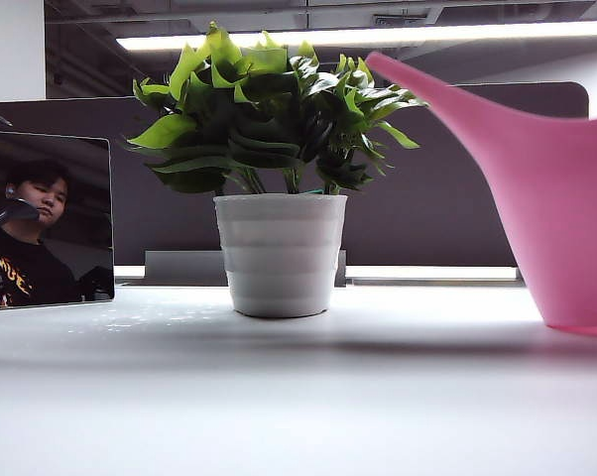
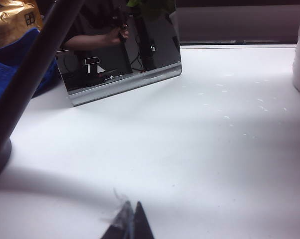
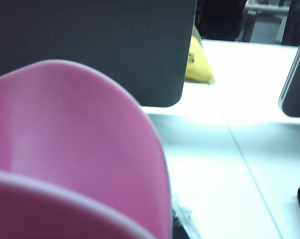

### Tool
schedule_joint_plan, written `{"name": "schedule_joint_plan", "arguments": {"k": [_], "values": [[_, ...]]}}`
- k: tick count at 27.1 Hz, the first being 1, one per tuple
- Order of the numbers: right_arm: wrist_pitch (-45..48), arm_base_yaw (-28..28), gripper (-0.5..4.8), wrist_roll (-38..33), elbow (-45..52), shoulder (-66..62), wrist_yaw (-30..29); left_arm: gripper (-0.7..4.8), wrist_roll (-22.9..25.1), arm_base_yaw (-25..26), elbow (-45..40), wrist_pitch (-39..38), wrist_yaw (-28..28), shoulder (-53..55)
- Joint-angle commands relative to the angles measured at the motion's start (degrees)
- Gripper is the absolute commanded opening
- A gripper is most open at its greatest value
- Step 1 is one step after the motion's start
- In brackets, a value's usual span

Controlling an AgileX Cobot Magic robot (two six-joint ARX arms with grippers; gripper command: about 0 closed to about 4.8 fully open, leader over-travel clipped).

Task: Pick up the watering can from the table, water the potted plant, and put the can back.

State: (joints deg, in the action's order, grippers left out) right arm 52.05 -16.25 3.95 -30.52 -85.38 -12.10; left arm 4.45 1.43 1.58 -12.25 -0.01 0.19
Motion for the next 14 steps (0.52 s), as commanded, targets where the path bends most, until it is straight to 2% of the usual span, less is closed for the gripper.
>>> {"name": "schedule_joint_plan", "arguments": {"k": [1, 14], "values": [[5.3, -0.7, -0.01, -1.7, -0.1, -1.7, -0.3, -0.05, 0.0, 0.0, -0.3, -0.4, 0.2, 0.1], [7.0, -0.7, -0.01, -2.1, -0.1, -3.9, -0.3, -0.05, 0.0, 0.0, -0.3, -0.4, 0.2, 0.1]]}}
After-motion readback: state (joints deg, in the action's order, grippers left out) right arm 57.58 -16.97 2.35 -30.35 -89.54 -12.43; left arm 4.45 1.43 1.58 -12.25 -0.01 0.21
